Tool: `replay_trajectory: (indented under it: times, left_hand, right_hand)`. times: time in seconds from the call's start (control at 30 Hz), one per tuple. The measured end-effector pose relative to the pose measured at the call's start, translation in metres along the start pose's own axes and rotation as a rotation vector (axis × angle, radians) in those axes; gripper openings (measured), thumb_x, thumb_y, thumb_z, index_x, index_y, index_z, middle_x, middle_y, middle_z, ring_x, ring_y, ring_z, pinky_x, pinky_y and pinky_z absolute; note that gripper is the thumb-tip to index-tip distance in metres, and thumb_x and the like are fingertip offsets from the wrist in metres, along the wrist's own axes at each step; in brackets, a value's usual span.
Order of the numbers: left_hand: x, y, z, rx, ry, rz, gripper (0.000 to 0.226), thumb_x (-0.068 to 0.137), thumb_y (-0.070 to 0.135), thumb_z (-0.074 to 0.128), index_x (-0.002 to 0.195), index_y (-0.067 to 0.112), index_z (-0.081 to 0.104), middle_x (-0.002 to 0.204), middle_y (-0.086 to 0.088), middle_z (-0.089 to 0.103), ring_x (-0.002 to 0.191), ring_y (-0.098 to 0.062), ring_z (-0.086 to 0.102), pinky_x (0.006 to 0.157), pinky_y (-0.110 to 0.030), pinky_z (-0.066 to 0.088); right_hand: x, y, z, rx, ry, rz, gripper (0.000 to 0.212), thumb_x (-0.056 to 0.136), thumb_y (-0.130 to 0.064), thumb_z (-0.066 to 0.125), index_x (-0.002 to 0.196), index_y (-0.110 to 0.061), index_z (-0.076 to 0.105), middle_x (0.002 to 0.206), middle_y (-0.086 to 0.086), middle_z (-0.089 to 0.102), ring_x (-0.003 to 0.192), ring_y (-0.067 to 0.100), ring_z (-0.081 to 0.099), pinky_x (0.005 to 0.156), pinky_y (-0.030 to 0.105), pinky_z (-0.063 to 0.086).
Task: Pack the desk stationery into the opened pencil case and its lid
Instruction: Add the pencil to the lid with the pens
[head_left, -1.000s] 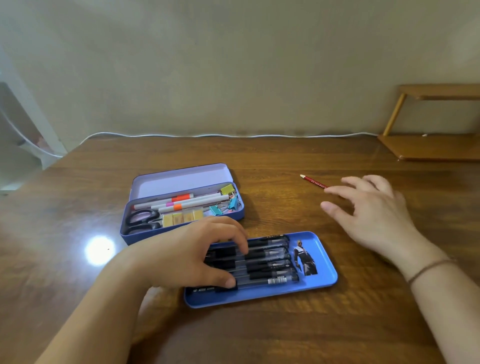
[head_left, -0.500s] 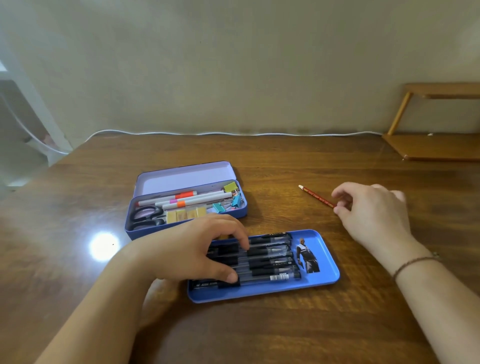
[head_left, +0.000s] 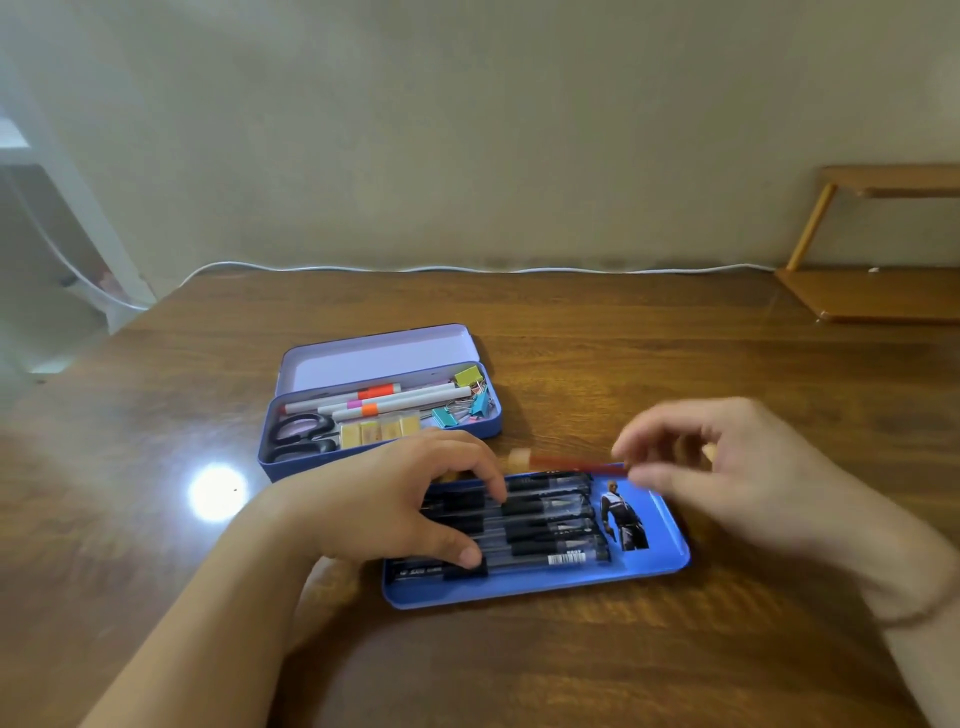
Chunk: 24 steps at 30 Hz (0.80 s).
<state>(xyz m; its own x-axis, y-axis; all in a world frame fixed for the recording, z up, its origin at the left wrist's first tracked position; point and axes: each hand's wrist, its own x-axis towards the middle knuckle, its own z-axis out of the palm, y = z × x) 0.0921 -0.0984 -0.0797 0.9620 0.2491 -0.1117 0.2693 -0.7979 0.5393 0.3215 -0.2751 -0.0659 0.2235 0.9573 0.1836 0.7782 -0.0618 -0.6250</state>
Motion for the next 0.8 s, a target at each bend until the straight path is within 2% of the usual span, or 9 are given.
replay_trajectory:
  times: [0.07, 0.1, 0.33, 0.47, 0.5, 0.57, 0.63, 0.7, 0.8]
  left_hand:
    - [0.001, 0.000, 0.000, 0.000, -0.001, 0.000, 0.040, 0.075, 0.043, 0.080, 0.108, 0.046, 0.057, 0.123, 0.025, 0.052, 0.118, 0.002, 0.048, 0.098, -0.022, 0.043]
    - [0.001, 0.000, 0.000, 0.000, -0.003, -0.002, 0.041, 0.076, 0.043, 0.080, 0.109, 0.046, 0.057, 0.123, 0.026, 0.051, 0.118, 0.001, 0.048, 0.098, -0.023, 0.044]
    - [0.001, -0.001, -0.001, 0.010, -0.010, -0.005, 0.042, 0.076, 0.044, 0.079, 0.110, 0.047, 0.055, 0.123, 0.026, 0.050, 0.118, 0.000, 0.048, 0.098, -0.028, 0.046]
    - [0.000, 0.001, -0.001, 0.026, -0.022, 0.000, 0.041, 0.077, 0.045, 0.077, 0.111, 0.048, 0.055, 0.123, 0.026, 0.051, 0.119, 0.002, 0.047, 0.098, -0.026, 0.045]
    - [0.000, 0.001, -0.001, 0.028, -0.019, 0.003, 0.040, 0.078, 0.047, 0.076, 0.112, 0.048, 0.055, 0.123, 0.026, 0.052, 0.119, 0.001, 0.048, 0.098, -0.028, 0.046]
    - [-0.001, 0.002, -0.001, 0.018, 0.005, 0.009, 0.040, 0.079, 0.053, 0.073, 0.114, 0.047, 0.053, 0.121, 0.024, 0.054, 0.117, -0.002, 0.049, 0.097, -0.031, 0.047]
    - [-0.001, 0.005, 0.001, 0.007, 0.026, 0.018, 0.048, 0.077, 0.060, 0.070, 0.120, 0.048, 0.050, 0.120, 0.026, 0.053, 0.118, -0.002, 0.048, 0.097, -0.031, 0.046]
    - [-0.001, 0.010, 0.005, 0.043, 0.010, 0.029, 0.064, 0.073, 0.068, 0.069, 0.128, 0.051, 0.041, 0.124, 0.034, 0.044, 0.125, 0.003, 0.039, 0.104, -0.027, 0.040]
    - [0.000, 0.017, 0.010, 0.115, -0.030, 0.044, 0.079, 0.065, 0.076, 0.068, 0.129, 0.065, 0.023, 0.129, 0.041, 0.030, 0.132, 0.007, 0.023, 0.114, -0.028, 0.027]
  right_hand:
    - [-0.007, -0.015, 0.008, 0.019, -0.271, -0.081, 0.016, 0.082, -0.022, 0.075, 0.090, -0.035, 0.072, 0.087, -0.021, 0.067, 0.083, 0.002, 0.061, 0.069, 0.013, 0.046]
    - [-0.008, -0.018, 0.014, -0.028, -0.329, -0.120, 0.016, 0.083, -0.023, 0.073, 0.093, -0.035, 0.071, 0.091, -0.022, 0.066, 0.089, 0.003, 0.062, 0.073, 0.015, 0.048]
    - [-0.012, -0.023, 0.032, -0.137, -0.308, -0.235, 0.019, 0.088, -0.023, 0.066, 0.104, -0.033, 0.070, 0.100, -0.017, 0.060, 0.090, 0.009, 0.058, 0.077, 0.020, 0.048]
    - [-0.014, -0.028, 0.029, -0.105, -0.355, -0.277, 0.019, 0.090, -0.028, 0.065, 0.107, -0.034, 0.070, 0.106, -0.023, 0.058, 0.100, -0.001, 0.057, 0.083, 0.013, 0.045]
    - [-0.012, -0.025, 0.022, -0.086, -0.292, -0.258, 0.018, 0.089, -0.026, 0.066, 0.104, -0.034, 0.071, 0.103, -0.024, 0.060, 0.099, -0.001, 0.058, 0.083, 0.013, 0.045]
    - [-0.008, -0.008, 0.003, -0.119, -0.005, -0.178, 0.019, 0.084, -0.022, 0.072, 0.096, -0.036, 0.070, 0.092, -0.024, 0.064, 0.090, -0.002, 0.060, 0.078, 0.014, 0.045]
    - [-0.003, 0.015, -0.019, -0.306, 0.188, 0.001, 0.027, 0.081, -0.025, 0.073, 0.096, -0.044, 0.063, 0.095, -0.022, 0.063, 0.085, -0.002, 0.056, 0.077, 0.023, 0.046]
    - [-0.002, 0.034, -0.032, -0.511, 0.115, 0.259, 0.032, 0.081, -0.033, 0.072, 0.107, -0.046, 0.060, 0.114, -0.016, 0.061, 0.104, 0.006, 0.051, 0.087, 0.035, 0.049]
    - [0.000, 0.047, -0.035, -0.481, -0.013, 0.409, 0.034, 0.079, -0.037, 0.074, 0.111, -0.041, 0.063, 0.119, -0.017, 0.052, 0.121, 0.012, 0.037, 0.097, 0.039, 0.041]
